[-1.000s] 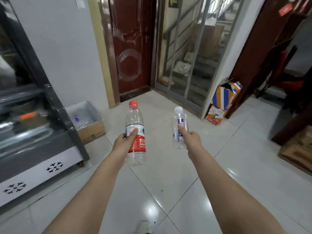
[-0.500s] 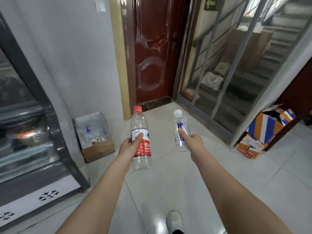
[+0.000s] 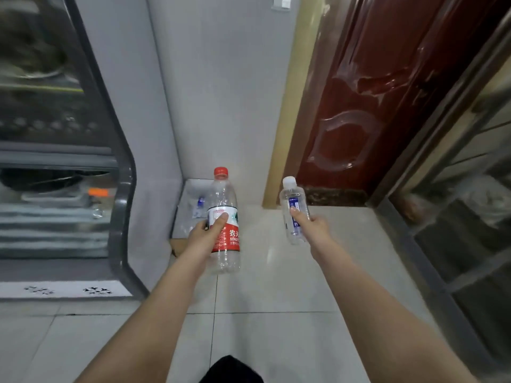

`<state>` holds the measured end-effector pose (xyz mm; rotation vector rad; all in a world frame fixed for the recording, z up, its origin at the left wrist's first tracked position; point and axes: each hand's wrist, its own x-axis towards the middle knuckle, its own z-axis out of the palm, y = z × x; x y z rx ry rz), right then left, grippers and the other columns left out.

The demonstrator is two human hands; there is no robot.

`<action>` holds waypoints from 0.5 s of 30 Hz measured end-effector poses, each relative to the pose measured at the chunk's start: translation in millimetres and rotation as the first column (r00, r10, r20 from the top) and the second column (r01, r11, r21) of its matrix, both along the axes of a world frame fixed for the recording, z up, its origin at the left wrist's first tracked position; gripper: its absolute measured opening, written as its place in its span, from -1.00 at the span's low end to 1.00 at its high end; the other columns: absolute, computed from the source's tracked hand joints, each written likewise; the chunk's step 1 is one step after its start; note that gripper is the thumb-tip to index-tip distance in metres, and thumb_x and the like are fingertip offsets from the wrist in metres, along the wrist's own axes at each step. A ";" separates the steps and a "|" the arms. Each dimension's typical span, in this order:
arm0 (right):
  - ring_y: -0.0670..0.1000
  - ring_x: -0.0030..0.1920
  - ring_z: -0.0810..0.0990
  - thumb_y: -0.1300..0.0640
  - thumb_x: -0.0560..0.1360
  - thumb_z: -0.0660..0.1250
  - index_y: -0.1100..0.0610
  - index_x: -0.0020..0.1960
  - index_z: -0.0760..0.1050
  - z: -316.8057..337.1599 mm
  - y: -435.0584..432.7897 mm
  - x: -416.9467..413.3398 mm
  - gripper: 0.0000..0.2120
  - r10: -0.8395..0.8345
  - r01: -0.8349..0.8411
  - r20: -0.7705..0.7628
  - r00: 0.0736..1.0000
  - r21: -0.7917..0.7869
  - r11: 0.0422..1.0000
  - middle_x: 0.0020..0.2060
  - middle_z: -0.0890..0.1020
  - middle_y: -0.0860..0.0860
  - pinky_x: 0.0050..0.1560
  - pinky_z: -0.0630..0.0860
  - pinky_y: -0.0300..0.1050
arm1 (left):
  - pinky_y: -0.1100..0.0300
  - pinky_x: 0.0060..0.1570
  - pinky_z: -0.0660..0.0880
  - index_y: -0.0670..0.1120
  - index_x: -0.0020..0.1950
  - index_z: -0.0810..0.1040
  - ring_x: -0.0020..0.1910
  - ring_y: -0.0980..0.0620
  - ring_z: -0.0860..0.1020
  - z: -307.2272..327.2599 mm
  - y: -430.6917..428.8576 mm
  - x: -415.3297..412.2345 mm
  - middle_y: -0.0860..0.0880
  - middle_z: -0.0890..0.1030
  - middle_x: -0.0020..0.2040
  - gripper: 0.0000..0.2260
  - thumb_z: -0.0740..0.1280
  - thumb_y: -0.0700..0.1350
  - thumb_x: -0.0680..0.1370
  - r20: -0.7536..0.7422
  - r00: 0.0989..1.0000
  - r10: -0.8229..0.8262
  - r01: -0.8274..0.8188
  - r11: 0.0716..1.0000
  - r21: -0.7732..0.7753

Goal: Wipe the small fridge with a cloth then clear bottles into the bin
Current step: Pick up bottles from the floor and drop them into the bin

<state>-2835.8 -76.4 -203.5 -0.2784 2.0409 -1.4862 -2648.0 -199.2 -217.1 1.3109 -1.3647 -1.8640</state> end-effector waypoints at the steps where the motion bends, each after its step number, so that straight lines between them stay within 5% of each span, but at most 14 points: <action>1: 0.05 -0.39 0.51 -0.03 0.43 0.42 0.22 -0.29 0.50 -5.2 -18.8 -11.1 -0.68 0.021 -0.021 0.012 1.000 -0.003 1.000 -0.31 0.57 0.18 -0.34 0.42 -0.18 | -0.07 0.03 0.56 -0.12 0.16 0.49 -0.07 -0.12 0.63 -2.0 -13.1 -8.4 -0.15 0.64 0.01 -0.61 0.38 0.10 0.46 -0.003 1.000 0.031 -0.031 0.999 0.011; 10: 0.02 -0.27 0.57 -0.10 0.37 0.46 0.28 0.02 0.54 -46.7 -203.7 -110.6 -0.53 0.173 -0.182 0.092 0.981 0.093 0.979 -0.15 0.62 0.14 -0.28 0.45 -0.19 | -0.17 0.00 0.56 -0.15 0.10 0.51 -0.11 -0.20 0.65 -33.5 -162.1 -97.1 -0.20 0.66 -0.07 -0.60 0.41 0.11 0.43 -0.003 0.985 0.172 -0.171 0.978 0.117; 13: 0.09 -0.22 0.55 -0.07 0.39 0.46 0.27 -0.14 0.51 -43.3 -269.2 -136.6 -0.62 0.215 -0.225 0.100 0.972 0.113 0.968 -0.22 0.59 0.15 -0.12 0.49 -0.09 | 0.04 -0.19 0.60 -0.18 0.10 0.52 -0.20 -0.12 0.65 -32.2 -209.3 -120.1 -0.17 0.65 -0.12 -0.63 0.38 0.08 0.47 0.026 0.981 0.192 -0.194 0.977 0.091; 15: 0.08 -0.25 0.54 -0.06 0.40 0.45 0.25 -0.15 0.51 -44.0 -308.3 -147.9 -0.64 0.251 -0.262 0.094 0.963 0.124 0.957 -0.25 0.57 0.12 -0.22 0.46 -0.14 | 0.23 -0.42 0.54 -0.17 0.07 0.51 -0.31 -0.01 0.62 -31.5 -238.7 -132.7 -0.12 0.63 -0.18 -0.69 0.35 0.05 0.50 0.049 0.977 0.208 -0.211 0.973 0.088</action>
